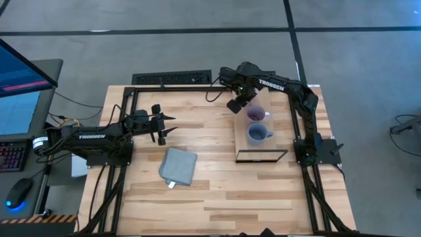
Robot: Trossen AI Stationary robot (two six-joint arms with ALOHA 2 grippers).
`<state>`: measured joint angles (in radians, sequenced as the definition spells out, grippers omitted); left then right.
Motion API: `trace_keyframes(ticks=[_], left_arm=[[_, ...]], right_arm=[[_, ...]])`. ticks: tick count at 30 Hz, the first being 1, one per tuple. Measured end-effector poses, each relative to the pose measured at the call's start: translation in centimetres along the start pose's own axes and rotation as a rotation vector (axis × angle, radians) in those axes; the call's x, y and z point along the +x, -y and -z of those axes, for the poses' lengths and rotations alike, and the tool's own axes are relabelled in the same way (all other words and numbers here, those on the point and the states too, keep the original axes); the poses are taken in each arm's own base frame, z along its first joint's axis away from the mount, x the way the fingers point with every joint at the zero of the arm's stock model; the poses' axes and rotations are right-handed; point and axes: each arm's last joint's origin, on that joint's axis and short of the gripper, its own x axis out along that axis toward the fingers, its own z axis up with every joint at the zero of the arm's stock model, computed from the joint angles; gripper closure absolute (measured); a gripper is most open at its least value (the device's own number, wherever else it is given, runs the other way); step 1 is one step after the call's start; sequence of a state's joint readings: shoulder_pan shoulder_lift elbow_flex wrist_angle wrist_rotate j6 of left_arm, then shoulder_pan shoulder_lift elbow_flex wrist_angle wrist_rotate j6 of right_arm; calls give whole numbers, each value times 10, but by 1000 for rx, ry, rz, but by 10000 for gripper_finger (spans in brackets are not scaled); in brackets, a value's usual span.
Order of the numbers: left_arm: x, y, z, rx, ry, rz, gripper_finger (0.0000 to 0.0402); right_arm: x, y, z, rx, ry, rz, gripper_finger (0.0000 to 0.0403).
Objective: Stack small to large cups/mugs on shelf
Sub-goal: Put the purple mug on the shelf
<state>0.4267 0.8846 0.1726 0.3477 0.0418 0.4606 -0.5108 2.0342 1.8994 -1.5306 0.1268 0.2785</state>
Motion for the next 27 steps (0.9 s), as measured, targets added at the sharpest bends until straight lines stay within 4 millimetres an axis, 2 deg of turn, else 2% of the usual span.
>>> trace_keyframes(ticks=[6, 12, 27], left_arm=[[0, 0, 0, 0, 0, 0, 212], [0, 0, 0, 0, 0, 0, 212], [0, 0, 0, -1, 0, 0, 212]], right_arm=[[18, 10, 1, 31, -57, 78, 284], [18, 13, 3, 27, -63, 141, 284], [21, 43, -2, 91, -67, 235, 284]])
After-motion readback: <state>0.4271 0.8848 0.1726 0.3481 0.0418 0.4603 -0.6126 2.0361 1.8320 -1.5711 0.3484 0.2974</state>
